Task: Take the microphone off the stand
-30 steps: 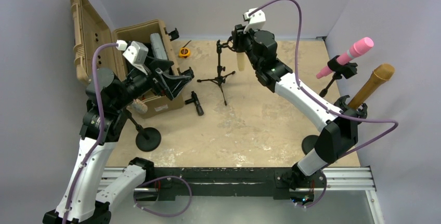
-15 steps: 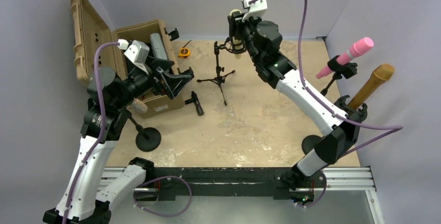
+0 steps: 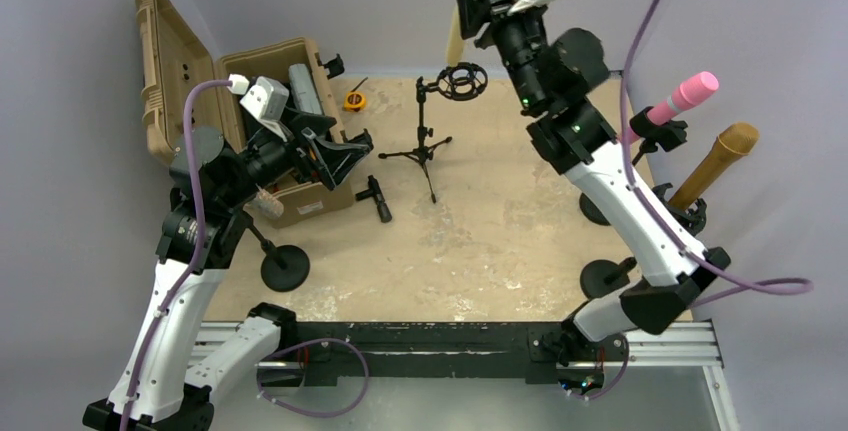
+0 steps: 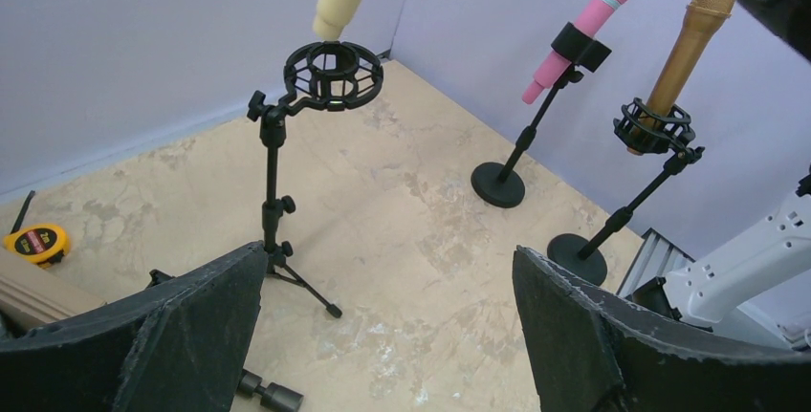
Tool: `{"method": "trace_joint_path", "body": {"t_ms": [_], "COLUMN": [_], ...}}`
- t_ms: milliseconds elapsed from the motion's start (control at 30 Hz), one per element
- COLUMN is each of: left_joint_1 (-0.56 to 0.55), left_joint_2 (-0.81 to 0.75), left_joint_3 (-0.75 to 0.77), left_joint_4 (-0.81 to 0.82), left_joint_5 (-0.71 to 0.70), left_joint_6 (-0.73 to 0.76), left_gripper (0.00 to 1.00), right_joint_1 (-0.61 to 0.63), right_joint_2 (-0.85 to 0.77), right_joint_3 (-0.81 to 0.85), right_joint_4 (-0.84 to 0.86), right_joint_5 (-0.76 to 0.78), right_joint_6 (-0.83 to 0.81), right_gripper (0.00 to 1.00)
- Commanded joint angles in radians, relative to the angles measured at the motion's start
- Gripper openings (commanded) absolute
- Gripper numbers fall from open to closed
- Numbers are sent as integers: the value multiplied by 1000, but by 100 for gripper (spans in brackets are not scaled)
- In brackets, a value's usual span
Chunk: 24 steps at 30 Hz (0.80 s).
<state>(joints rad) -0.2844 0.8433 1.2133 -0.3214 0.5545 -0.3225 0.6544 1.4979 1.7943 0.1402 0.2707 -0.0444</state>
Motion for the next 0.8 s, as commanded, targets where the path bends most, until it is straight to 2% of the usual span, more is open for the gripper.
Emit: {"method": "trace_joint_path", "body": {"t_ms": [0, 67, 333, 467, 533, 667, 733, 767], "left_joint_1": [-8, -8, -21, -24, -24, -25, -25, -25], "left_joint_2": [-3, -6, -11, -18, -22, -25, -27, -26], "left_joint_3": [5, 7, 24, 29, 31, 32, 32, 32], "left_joint_4": [27, 23, -26, -39, -41, -48, -51, -52], "left_joint_5": [5, 0, -99, -115, -121, -146, -153, -156], "left_joint_6": [-7, -6, 4, 5, 6, 13, 13, 13], "left_gripper": [96, 96, 93, 93, 93, 93, 92, 93], "right_joint_1": [5, 5, 5, 6, 16, 69, 107, 160], "right_joint_2": [-148, -187, -277, -329, -349, -388, -398, -381], "right_joint_3": [-32, -85, -383, -602, -694, -840, -936, -1023], "right_joint_4": [150, 171, 208, 348, 393, 430, 503, 586], "right_joint_5": [-194, -261, -688, -902, -932, -880, -866, -841], "right_joint_6": [75, 120, 345, 502, 567, 648, 731, 831], "right_gripper": [0, 0, 0, 0, 0, 0, 0, 0]}}
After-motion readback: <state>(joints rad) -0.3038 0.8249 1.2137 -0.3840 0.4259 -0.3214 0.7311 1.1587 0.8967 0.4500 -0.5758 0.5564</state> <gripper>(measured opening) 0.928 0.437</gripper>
